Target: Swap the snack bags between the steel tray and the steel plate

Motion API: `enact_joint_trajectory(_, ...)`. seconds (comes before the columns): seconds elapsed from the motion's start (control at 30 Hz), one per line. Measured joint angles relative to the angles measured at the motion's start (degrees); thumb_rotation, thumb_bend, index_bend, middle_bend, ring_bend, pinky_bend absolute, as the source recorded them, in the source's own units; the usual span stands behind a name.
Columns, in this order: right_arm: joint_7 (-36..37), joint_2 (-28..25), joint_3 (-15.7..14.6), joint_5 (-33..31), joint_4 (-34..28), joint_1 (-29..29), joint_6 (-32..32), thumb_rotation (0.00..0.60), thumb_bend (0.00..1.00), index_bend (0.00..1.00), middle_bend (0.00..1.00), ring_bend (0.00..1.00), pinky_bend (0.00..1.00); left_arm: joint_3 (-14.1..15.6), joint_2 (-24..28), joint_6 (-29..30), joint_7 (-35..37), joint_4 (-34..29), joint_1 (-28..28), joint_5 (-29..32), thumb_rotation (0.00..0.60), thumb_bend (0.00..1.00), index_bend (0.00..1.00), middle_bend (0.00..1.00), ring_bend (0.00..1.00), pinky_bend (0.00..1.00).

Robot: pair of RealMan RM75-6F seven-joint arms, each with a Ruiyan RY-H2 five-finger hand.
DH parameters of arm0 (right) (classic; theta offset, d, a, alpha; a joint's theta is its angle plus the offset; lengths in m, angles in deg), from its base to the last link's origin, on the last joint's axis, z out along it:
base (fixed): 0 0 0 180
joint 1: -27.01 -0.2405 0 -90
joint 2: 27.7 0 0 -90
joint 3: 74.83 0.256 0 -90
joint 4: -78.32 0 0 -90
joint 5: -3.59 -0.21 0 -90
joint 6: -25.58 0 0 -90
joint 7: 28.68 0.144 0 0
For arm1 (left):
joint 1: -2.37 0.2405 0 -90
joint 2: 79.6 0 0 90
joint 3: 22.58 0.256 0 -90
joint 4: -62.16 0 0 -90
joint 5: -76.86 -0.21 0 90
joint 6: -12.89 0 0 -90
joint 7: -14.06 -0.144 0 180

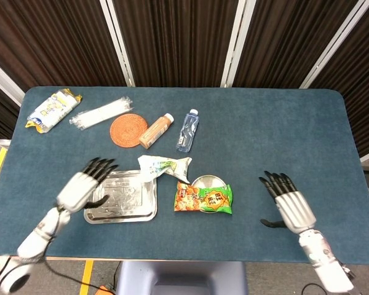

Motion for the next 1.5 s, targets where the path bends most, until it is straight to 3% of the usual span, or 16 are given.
enact_joint_trajectory(0.1, -5.6, 2.6, 1.0, -3.4, -1.2, -2.7, 4.5, 0.600, 0.18, 0.12, 0.13, 0.00, 0.07, 1.2, 0.6, 8.2, -1.9, 0.2, 6.8, -0.5, 0.600, 0.36, 0.00, 0.00, 0.00, 0.01)
enact_joint_trajectory(0.3, -14.3, 9.9, 2.4, -10.5, -1.9, -7.2, 9.6, 0.600, 0.30, 0.20, 0.19, 0.02, 0.12, 2.1, 0.1, 15.5, -1.8, 3.6, 13.8, -2.2, 0.600, 0.36, 0.00, 0.00, 0.00, 0.01)
enact_joint_trajectory(0.53, -20.4, 16.0, 4.8, -17.0, -0.8, -10.6, 10.2, 0.600, 0.39, 0.28, 0.25, 0.06, 0.15, 1.0, 0.0, 16.6, 2.2, 6.1, 15.5, -3.4, 0.600, 0.36, 0.00, 0.00, 0.00, 0.01)
enact_joint_trajectory(0.9, -24.4, 20.5, 6.3, -26.7, 3.4, -15.2, 12.4, 0.600, 0.40, 0.29, 0.26, 0.07, 0.16, -1.1, 0.4, 15.4, 4.1, 7.1, 16.3, -4.0, 0.600, 0.36, 0.00, 0.00, 0.00, 0.01)
enact_joint_trajectory(1.1, -25.4, 21.8, 6.0, -29.1, 4.9, -16.9, 12.7, 0.600, 0.40, 0.33, 0.29, 0.12, 0.22, -1.9, 0.5, 14.4, 4.6, 7.3, 16.5, -4.0, 0.600, 0.36, 0.00, 0.01, 0.00, 0.01)
enact_joint_trajectory(1.23, -25.7, 22.3, 5.8, -30.7, 5.4, -17.7, 12.9, 0.600, 0.40, 0.42, 0.35, 0.20, 0.29, -2.4, 0.6, 14.1, 5.1, 7.4, 16.7, -4.0, 0.600, 0.36, 0.00, 0.01, 0.00, 0.01)
enact_joint_trajectory(1.5, -26.8, 23.3, 5.1, -32.2, 6.1, -19.2, 11.9, 0.600, 0.44, 0.71, 0.55, 0.45, 0.49, -3.1, 0.7, 13.4, 5.5, 7.5, 16.9, -4.1, 0.600, 0.36, 0.00, 0.01, 0.00, 0.01)
